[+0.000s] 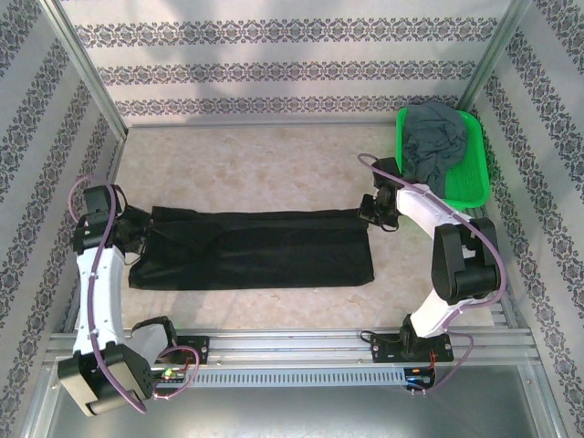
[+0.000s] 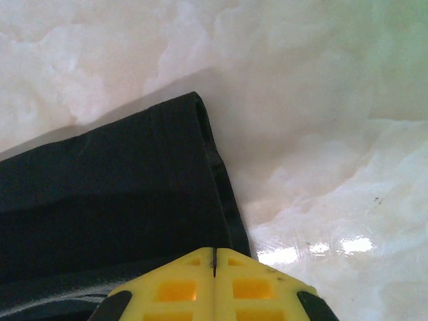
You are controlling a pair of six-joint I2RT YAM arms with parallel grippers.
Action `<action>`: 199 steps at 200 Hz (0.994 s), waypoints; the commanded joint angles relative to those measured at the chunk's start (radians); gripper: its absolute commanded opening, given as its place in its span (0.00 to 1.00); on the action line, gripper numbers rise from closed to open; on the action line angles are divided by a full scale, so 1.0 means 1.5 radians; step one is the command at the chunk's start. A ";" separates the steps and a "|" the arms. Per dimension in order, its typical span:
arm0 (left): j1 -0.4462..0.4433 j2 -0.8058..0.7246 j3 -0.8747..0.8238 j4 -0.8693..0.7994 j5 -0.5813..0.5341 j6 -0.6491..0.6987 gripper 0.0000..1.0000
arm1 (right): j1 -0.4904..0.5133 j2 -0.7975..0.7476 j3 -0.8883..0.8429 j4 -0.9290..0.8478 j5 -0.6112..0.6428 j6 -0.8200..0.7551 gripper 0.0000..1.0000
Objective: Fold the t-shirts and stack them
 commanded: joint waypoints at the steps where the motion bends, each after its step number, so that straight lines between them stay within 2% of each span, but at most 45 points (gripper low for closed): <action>1: 0.007 -0.027 -0.018 -0.057 -0.020 -0.006 0.00 | 0.010 -0.033 -0.010 -0.010 0.028 -0.016 0.00; 75: 0.007 -0.098 -0.136 -0.071 -0.045 -0.019 0.00 | 0.013 -0.042 -0.065 0.004 -0.001 0.000 0.00; 199: 0.006 -0.107 -0.187 -0.076 -0.091 0.000 0.00 | 0.016 -0.058 -0.088 -0.022 0.004 -0.008 0.00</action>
